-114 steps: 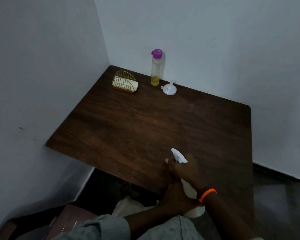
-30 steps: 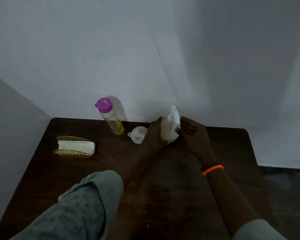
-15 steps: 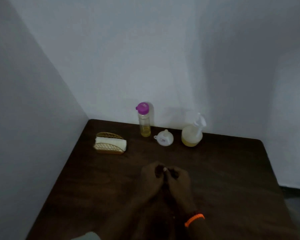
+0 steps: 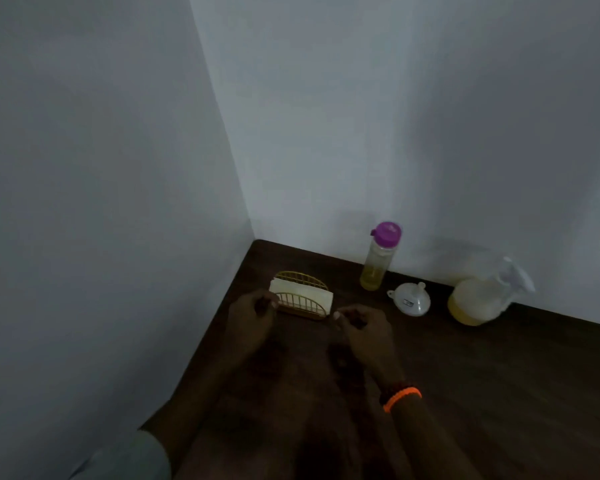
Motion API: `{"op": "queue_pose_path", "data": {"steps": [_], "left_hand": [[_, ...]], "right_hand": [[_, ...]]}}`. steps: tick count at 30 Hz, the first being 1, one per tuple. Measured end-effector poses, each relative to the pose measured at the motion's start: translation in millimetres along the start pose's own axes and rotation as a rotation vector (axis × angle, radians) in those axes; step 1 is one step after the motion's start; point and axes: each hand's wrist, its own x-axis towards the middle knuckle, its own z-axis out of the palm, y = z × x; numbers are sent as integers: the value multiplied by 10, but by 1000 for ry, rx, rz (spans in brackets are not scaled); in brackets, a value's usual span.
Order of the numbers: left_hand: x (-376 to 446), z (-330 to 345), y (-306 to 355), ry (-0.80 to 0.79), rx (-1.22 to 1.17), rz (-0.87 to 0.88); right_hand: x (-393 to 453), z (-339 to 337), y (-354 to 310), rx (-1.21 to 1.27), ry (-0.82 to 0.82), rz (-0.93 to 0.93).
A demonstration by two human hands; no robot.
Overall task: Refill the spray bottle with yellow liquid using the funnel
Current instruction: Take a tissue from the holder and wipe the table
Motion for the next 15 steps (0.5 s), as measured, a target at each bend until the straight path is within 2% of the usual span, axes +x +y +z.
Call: {"op": "queue_pose_path", "data": {"steps": [5,11,15], "left_hand": [[552,-139,-272,40,110,120],[991,-16,-531,-100,303,267],[1072,95,-621,-85,341,319]], "right_hand": [[430,160,64,-26,39,22],[778,254,127,-121,73,6],[896,327,220,-223,32,-6]]}}
